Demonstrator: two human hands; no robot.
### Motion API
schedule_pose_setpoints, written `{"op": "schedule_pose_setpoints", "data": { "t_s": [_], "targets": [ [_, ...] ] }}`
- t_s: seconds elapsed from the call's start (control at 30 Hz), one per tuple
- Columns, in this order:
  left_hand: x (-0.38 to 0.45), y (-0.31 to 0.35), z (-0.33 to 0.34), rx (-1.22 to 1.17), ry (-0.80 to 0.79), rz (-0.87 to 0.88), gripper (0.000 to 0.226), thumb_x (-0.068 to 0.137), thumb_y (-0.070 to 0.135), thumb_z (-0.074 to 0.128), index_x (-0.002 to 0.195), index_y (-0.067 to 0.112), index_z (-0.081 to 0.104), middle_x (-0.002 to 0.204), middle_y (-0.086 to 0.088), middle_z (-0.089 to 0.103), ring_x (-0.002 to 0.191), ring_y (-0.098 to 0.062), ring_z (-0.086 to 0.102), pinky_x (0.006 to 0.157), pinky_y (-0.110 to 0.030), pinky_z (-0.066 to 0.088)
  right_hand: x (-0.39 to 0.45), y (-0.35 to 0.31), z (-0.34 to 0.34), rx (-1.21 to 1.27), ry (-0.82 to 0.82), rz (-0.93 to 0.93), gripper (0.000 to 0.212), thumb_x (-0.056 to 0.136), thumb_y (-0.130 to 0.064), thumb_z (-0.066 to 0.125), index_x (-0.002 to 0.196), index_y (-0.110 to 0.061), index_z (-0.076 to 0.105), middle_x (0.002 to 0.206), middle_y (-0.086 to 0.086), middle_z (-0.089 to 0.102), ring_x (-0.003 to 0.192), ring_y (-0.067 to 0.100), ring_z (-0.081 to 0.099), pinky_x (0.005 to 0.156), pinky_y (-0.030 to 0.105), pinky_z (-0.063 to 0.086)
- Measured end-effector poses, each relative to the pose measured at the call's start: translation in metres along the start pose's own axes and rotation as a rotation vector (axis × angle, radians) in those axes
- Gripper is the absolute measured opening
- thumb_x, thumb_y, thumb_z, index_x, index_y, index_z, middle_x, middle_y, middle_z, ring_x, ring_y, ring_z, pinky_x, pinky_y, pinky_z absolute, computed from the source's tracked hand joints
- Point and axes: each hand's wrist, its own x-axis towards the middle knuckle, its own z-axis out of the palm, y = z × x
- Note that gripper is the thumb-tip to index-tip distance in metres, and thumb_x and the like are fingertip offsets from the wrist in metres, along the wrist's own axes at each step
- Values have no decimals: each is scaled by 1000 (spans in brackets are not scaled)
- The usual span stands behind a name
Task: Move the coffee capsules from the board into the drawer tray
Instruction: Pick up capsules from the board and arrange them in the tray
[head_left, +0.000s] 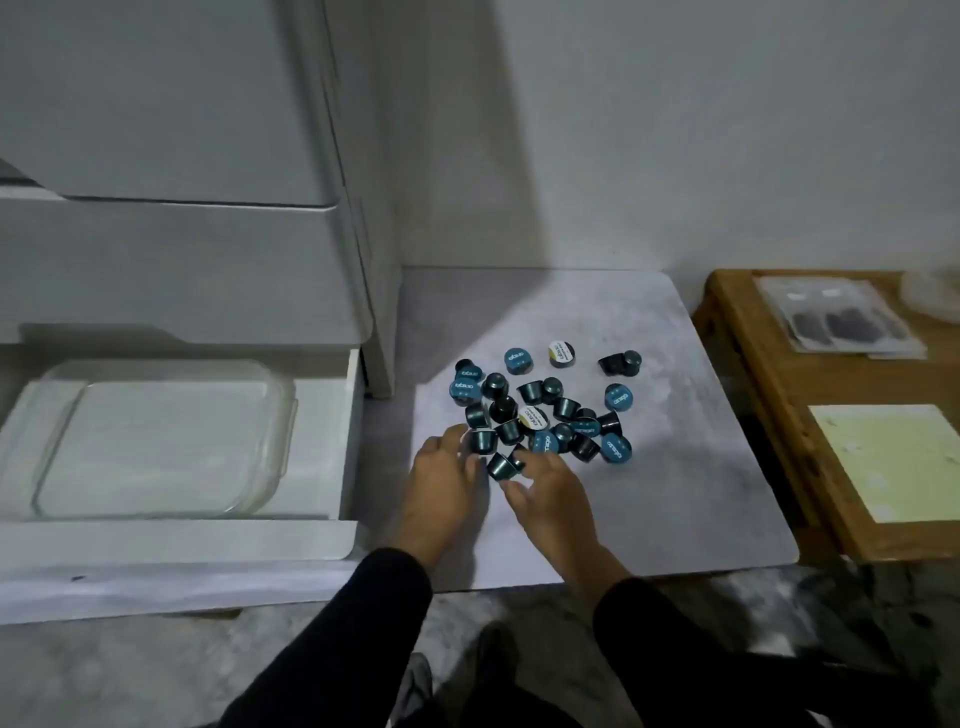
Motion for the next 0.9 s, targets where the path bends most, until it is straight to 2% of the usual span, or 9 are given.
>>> {"op": "schedule_pose_setpoints", "data": {
  "t_s": [0.2,0.4,0.53,0.6,0.67,0.73,0.77,0.83,0.9],
  "targets": [
    [15,1,18,-23,21,-38,37,89,17,53,126,22,52,109,-11,58,101,-25,56,81,-20,36,12,6,5,-50,-12,-44,32,83,-26,61,115,-21,59,108,6,60,95,24,59,74,36,49],
    [19,1,24,-43,96,-17,33,85,10,57,115,22,62,104,-5,63,96,-18,59,82,-14,35,17,13,4,-33,16,-142,31,81,-18,64,111,-23,64,95,8,64,83,27,62,66,37,51],
    [13,0,24,-156,171,11,34,79,-3,56,99,21,68,101,1,69,96,-14,63,88,-16,43,16,20,6,11,25,-181,30,81,-14,64,107,-28,67,92,1,65,76,15,59,66,20,43],
    [9,0,23,-184,196,2,35,78,-6,54,97,19,70,98,2,70,93,-12,64,84,-8,42,16,23,6,43,15,-211,27,80,-13,63,103,-28,68,88,0,64,72,12,56,63,14,38],
    [7,1,22,-217,210,-38,33,80,-6,54,97,17,70,96,2,71,85,-7,64,76,4,37,17,26,7,95,-11,-197,25,80,-13,61,100,-26,70,88,1,64,70,15,59,66,22,48],
    [6,2,22,-257,216,-81,29,83,-3,55,100,15,70,95,2,71,80,0,62,73,8,35,19,27,7,152,-12,-177,24,78,-14,61,97,-23,71,88,3,65,69,15,60,66,30,53],
    [6,3,23,-273,222,-95,28,84,-1,55,101,15,70,96,3,72,81,0,62,73,8,34,19,26,7,176,-1,-171,22,77,-16,61,95,-22,71,88,4,66,68,10,59,66,29,54],
    [5,3,24,-291,241,-110,26,86,2,56,104,15,70,98,5,71,85,-1,61,74,8,33,20,26,8,208,21,-155,16,76,-17,65,91,-19,73,85,6,67,66,-2,54,65,14,49],
    [3,5,24,-302,264,-120,23,88,6,57,103,16,71,95,11,68,81,6,59,74,8,33,20,26,8,219,37,-143,11,77,-15,70,87,-17,74,83,5,67,67,-13,53,64,2,42]
  ]
}}
